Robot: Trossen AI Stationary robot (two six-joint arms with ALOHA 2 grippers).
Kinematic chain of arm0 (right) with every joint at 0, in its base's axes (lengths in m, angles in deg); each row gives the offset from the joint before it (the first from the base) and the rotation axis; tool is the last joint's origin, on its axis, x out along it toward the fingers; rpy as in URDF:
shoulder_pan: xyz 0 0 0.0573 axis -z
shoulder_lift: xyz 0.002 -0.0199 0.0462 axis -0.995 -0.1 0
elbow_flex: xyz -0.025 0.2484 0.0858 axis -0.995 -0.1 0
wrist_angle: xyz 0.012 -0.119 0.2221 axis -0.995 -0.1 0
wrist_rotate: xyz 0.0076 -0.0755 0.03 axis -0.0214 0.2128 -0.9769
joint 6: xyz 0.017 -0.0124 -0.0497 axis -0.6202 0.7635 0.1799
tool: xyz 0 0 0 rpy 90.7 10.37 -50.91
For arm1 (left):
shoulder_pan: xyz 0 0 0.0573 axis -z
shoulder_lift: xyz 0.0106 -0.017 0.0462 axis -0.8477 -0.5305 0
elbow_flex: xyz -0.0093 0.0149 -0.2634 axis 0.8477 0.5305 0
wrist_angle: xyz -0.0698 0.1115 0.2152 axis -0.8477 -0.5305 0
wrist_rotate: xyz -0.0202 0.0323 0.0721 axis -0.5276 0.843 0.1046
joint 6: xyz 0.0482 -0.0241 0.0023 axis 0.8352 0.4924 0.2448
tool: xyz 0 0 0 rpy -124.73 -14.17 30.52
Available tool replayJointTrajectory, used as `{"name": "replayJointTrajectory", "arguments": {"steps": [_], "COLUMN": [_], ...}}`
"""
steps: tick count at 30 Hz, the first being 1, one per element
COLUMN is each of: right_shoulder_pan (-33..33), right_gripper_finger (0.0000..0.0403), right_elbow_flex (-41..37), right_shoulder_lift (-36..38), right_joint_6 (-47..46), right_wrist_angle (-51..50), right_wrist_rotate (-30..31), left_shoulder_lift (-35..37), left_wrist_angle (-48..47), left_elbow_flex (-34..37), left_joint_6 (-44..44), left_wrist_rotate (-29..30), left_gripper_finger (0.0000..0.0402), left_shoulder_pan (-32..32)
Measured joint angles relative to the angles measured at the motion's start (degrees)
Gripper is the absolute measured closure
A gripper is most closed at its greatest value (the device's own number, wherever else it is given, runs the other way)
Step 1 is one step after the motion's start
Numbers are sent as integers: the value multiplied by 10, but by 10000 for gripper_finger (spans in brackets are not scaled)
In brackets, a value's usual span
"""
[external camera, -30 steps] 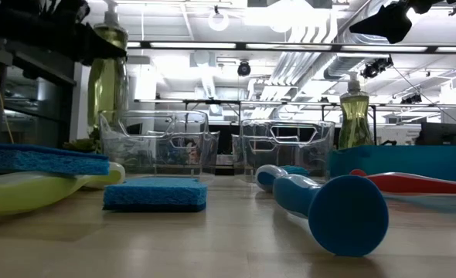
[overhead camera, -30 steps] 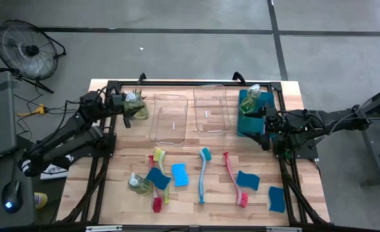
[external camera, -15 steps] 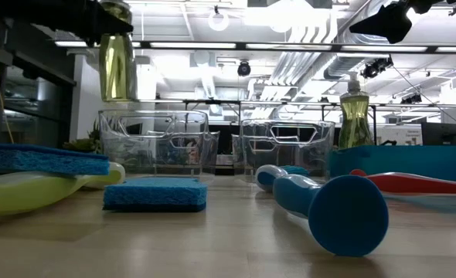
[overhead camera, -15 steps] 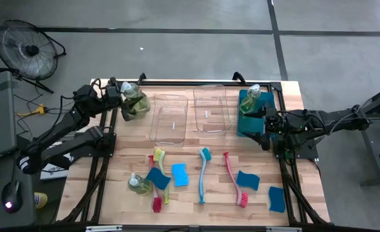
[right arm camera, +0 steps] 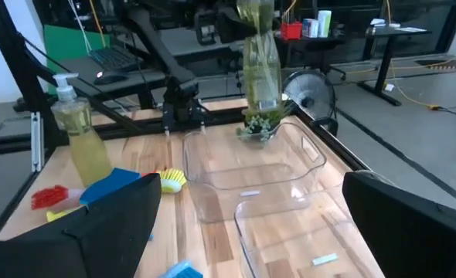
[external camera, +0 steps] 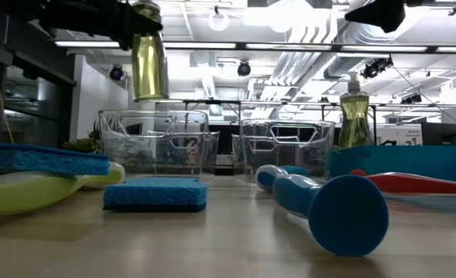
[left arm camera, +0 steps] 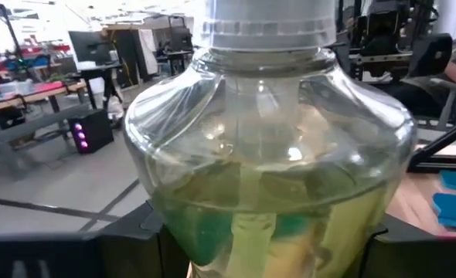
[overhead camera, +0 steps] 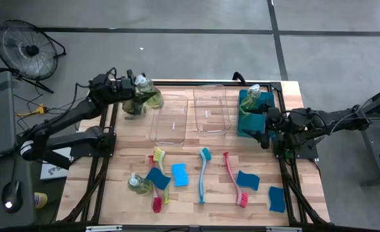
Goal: Pick & Place Kitchen Sink Supplies
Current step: Put the top green dishwashing liquid dispenser into the blue bin
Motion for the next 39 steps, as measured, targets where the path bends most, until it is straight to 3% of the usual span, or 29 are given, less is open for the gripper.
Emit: {"name": "replayJointTrajectory", "arguments": {"steps": [11, 19, 25, 31, 34, 39], "right_shoulder_pan": [1, 1, 1, 23, 44, 81], "right_gripper_finger": [4, 4, 4, 4, 4, 4], "right_elbow_flex": [0, 0, 0, 0, 0, 0], "right_shoulder_lift": [-12, -85, -171, -238, -256, -280], "right_joint_6": [37, 37, 66, 55, 32, 45], "right_wrist_angle": [25, 60, 180, 268, 284, 322], "right_wrist_rotate": [8, 25, 52, 151, 110, -33], "left_shoulder_lift": [-39, -45, -117, -200, -216, -237], "left_wrist_angle": [78, 130, 113, 93, 97, 75], "left_elbow_flex": [0, -3, -77, -166, -192, -205], "left_joint_6": [-6, -3, 20, 49, 69, 74], "left_wrist_rotate": [48, 93, 98, 84, 90, 80], "left_gripper_finger": [204, 204, 204, 204, 204, 204], "left_shoulder_pan": [73, 142, 184, 223, 236, 235]}}
